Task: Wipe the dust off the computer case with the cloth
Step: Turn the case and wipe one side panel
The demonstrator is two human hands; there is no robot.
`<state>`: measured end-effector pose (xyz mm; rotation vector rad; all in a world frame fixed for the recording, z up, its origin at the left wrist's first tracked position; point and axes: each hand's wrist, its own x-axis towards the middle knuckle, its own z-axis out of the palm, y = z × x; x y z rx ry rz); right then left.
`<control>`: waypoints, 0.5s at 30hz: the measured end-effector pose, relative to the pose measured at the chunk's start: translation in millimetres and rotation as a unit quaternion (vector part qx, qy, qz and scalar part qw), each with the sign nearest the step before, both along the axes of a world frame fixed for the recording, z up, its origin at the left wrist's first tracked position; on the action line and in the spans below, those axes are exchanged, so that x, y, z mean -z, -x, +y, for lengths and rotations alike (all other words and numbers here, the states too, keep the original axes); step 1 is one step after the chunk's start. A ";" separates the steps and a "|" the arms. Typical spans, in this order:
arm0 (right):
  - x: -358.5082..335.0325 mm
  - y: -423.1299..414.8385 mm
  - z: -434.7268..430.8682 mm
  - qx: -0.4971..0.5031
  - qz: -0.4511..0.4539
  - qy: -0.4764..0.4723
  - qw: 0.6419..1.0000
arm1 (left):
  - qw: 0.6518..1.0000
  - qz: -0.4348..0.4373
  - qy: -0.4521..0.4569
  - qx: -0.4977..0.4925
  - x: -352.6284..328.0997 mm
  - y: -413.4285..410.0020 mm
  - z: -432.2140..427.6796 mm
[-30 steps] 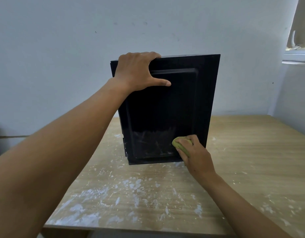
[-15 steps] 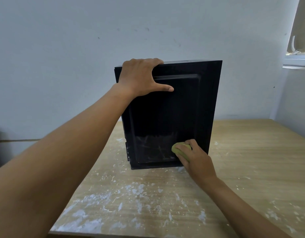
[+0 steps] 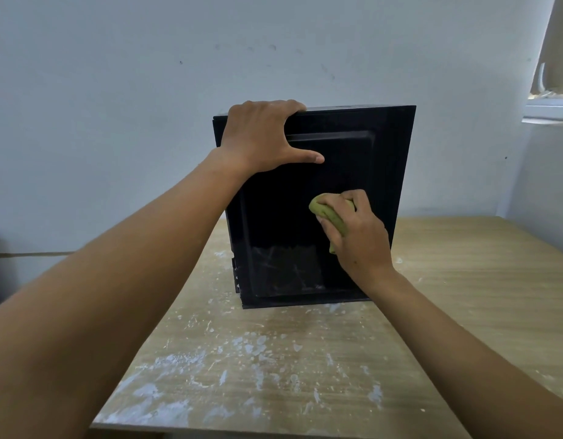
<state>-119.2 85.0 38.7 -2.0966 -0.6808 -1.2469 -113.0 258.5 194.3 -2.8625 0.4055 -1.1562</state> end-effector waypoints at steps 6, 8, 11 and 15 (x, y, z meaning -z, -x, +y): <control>41.3 3.3 0.5 0.003 0.021 0.054 0.998 | 1.000 -0.004 -0.003 0.002 1.1 -0.3 0.2; 60.6 3.1 -0.2 -0.001 0.045 0.073 0.996 | 1.000 -0.005 -0.002 0.002 0.9 -0.7 0.5; 86.7 2.8 -1.4 0.006 0.080 0.107 0.991 | 1.000 -0.003 0.001 0.004 0.9 -1.3 0.8; 110.4 7.1 -3.8 0.020 0.101 0.170 0.980 | 1.000 -0.004 -0.001 0.007 1.1 -1.9 1.2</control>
